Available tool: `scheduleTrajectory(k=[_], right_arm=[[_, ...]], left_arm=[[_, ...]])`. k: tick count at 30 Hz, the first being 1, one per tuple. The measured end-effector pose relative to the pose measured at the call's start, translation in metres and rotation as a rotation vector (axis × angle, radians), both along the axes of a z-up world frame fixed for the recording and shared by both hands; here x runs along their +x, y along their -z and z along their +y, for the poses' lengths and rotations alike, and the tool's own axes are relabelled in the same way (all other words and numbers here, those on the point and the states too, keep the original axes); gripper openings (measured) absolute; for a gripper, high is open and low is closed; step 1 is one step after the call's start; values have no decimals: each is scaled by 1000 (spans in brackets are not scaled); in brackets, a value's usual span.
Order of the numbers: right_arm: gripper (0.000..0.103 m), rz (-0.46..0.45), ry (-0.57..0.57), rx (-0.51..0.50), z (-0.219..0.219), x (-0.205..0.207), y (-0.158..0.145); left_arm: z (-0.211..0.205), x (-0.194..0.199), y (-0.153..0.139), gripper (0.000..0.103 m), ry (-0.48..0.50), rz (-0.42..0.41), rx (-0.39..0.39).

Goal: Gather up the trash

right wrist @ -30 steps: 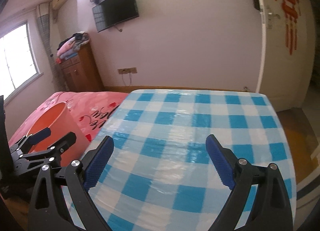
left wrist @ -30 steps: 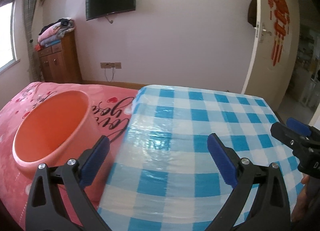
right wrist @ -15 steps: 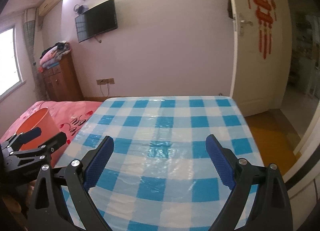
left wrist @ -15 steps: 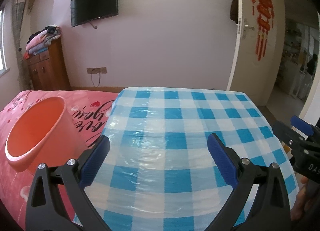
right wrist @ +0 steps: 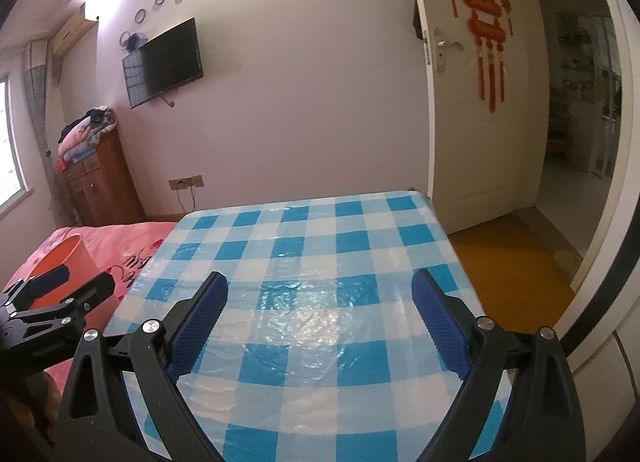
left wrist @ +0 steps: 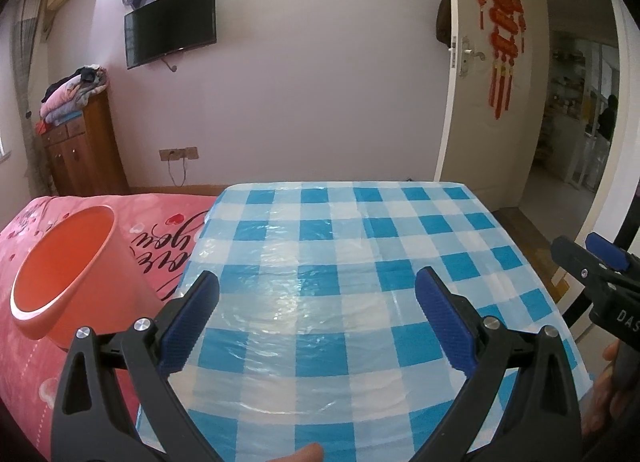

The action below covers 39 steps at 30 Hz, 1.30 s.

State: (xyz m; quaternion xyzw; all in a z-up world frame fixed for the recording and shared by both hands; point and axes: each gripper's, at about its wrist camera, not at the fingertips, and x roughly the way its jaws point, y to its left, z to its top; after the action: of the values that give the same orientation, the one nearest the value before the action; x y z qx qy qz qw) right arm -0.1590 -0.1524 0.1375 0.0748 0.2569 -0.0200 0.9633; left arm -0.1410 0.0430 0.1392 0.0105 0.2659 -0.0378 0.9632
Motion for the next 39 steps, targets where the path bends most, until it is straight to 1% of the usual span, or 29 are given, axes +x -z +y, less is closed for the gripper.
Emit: scheduleTrajectory(k=[12,22,26,30,33,39], right_arm=[[92,-33,39,-16,-10,-26,-6],[93,-21,37,-13,-12,-27,-1],[93,4,33,-11,-14,-21,9],[93,45,32,1,-18,-9,25],[93,92,34,9,-21,4,41],[93,205,28,9,-25,40,77]], left_arm=[[-13,-20,-5,99,26,-30,8],[-20,-17,3,99,30,-7,25],[-21,-10,12,99,39,21,13],[-25,2,27,99,56,57,5],[-32,14,43,99,54,101,27],[-42,49,84,99,5,211,62]])
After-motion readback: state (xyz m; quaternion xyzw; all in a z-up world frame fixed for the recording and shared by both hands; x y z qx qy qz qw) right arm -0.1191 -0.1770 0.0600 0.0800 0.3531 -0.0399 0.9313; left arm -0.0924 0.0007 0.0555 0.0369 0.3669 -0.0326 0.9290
